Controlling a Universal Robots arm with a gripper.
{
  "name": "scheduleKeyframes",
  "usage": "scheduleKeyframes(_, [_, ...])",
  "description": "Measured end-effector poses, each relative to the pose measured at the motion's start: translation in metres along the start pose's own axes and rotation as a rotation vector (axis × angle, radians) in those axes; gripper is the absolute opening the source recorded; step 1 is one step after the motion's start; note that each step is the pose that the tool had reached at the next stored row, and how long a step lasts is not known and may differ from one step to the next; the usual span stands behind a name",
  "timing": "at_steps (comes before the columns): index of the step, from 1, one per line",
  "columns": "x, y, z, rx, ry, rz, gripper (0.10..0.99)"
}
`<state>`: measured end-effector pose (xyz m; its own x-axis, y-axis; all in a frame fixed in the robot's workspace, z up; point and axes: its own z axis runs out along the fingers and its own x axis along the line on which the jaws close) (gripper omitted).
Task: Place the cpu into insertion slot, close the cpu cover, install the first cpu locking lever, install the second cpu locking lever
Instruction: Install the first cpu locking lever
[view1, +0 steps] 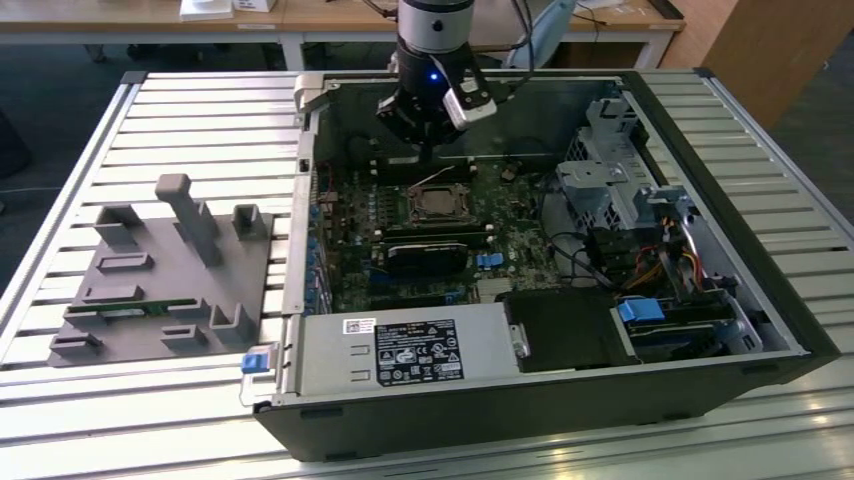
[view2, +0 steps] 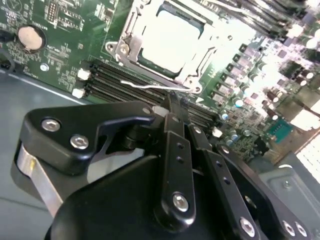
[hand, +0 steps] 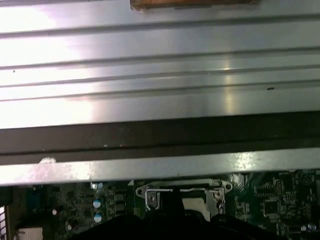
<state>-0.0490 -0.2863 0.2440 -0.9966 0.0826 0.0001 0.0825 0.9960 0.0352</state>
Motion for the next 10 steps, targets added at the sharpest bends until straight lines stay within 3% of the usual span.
scheduleKeyframes(2, [-0.0002,0.0001,0.0017,-0.011,0.0003,0.0,0.106])
scheduleKeyframes(7, [-0.0005,-0.0002,0.0077,-0.011,-0.0074,-0.005,0.106])
scheduleKeyframes(10, [-0.0005,-0.0002,0.0093,-0.012,-0.0134,-0.036,0.106])
